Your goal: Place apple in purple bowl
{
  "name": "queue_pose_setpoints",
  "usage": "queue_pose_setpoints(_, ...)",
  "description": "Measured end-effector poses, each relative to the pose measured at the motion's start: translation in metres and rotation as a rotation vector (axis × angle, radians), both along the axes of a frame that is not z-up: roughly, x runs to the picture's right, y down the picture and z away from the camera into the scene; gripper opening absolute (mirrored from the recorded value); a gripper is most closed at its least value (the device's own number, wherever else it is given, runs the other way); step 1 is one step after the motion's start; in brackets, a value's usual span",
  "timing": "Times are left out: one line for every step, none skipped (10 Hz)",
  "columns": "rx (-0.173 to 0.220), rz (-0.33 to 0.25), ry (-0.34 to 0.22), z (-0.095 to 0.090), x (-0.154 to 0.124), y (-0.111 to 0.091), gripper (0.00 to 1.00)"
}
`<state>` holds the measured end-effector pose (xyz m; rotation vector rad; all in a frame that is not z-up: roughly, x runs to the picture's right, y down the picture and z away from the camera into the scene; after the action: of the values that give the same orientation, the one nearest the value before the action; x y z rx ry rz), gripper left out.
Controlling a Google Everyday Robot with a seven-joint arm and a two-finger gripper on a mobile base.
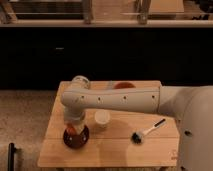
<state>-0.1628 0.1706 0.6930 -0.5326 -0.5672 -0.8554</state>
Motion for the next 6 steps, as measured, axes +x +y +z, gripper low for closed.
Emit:
queue_pose_setpoints(-0.008,-0.008,-0.005,0.001,0.001,0.001,0.03)
queue_pose_setpoints(-0.018,-0.02,-0.018,0.003,-0.001,0.004,0.0)
queue_pose_setpoints(-0.033,-0.036,-0.029,0.005,-0.001,0.006,0.0)
queue_pose_setpoints(-0.051,-0.056,-0.046,0.008,-0.002,0.009,0.0)
queue_pose_setpoints(-0.068,-0.079,-0.059,0.01,-0.002,0.011,0.0)
queue_pose_setpoints(-0.081,-0.098,-0.071,0.011,-0.002,0.013,0.0)
